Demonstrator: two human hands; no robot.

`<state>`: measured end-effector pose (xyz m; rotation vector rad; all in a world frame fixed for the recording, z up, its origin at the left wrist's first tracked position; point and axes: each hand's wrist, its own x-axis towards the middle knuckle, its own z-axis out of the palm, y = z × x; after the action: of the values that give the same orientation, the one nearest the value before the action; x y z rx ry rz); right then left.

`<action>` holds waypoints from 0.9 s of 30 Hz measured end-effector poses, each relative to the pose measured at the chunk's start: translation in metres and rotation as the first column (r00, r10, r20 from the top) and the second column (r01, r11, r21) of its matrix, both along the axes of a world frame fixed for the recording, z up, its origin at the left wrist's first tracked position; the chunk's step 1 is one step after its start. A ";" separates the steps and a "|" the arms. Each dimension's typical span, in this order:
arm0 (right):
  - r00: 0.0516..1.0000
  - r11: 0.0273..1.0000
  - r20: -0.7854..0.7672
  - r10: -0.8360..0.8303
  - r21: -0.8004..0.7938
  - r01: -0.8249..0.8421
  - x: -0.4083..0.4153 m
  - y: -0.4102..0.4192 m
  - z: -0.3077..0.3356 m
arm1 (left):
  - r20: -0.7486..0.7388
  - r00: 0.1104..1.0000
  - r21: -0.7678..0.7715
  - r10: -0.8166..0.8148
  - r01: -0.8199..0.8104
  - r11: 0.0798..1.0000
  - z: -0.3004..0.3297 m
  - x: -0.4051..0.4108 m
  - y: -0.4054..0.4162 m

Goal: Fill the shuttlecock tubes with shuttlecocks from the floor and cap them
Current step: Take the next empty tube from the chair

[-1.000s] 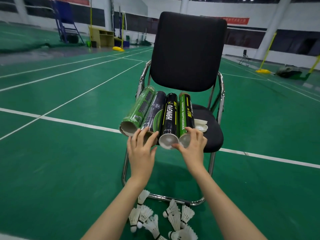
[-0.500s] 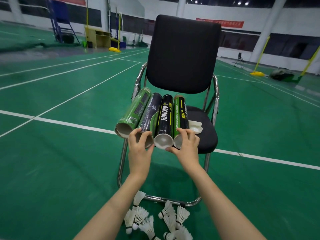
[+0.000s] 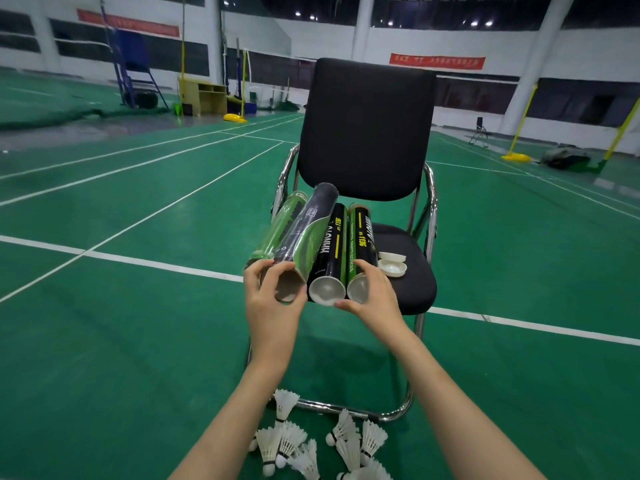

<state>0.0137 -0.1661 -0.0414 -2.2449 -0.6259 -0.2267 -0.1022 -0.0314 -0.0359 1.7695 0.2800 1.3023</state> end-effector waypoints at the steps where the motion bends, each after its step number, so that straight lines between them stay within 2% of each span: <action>1: 1.000 1.000 0.003 0.008 0.021 -0.008 -0.001 0.000 0.001 | 0.014 1.000 -0.005 -0.010 0.011 1.000 0.005 -0.002 -0.001; 7: 0.988 0.977 0.140 0.066 0.190 -0.092 -0.014 -0.008 0.030 | 0.051 0.992 -0.041 -0.114 0.116 0.992 0.024 -0.008 -0.006; 13: 0.958 0.977 0.287 0.019 0.199 -0.079 -0.028 -0.030 0.065 | 0.098 0.953 -0.051 -0.287 0.293 0.955 0.045 -0.018 -0.024; 18: 0.890 0.993 0.457 -0.009 0.111 -0.047 -0.039 -0.058 0.082 | 0.103 0.880 -0.033 -0.465 0.470 0.882 0.056 -0.023 -0.030; 22: 0.806 0.995 0.591 0.028 -0.097 0.037 -0.050 -0.083 0.085 | 0.073 0.785 -0.037 -0.615 0.618 0.785 0.057 -0.024 -0.031; 27: 0.867 0.966 0.493 0.081 -0.252 0.053 -0.060 -0.107 0.073 | -0.065 0.699 -0.088 -0.713 0.707 0.701 0.049 -0.024 -0.033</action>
<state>-0.0467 -0.2736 0.0320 -2.4404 -0.9924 -0.7810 -0.1258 -0.0642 0.0133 1.6363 -0.3105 0.6310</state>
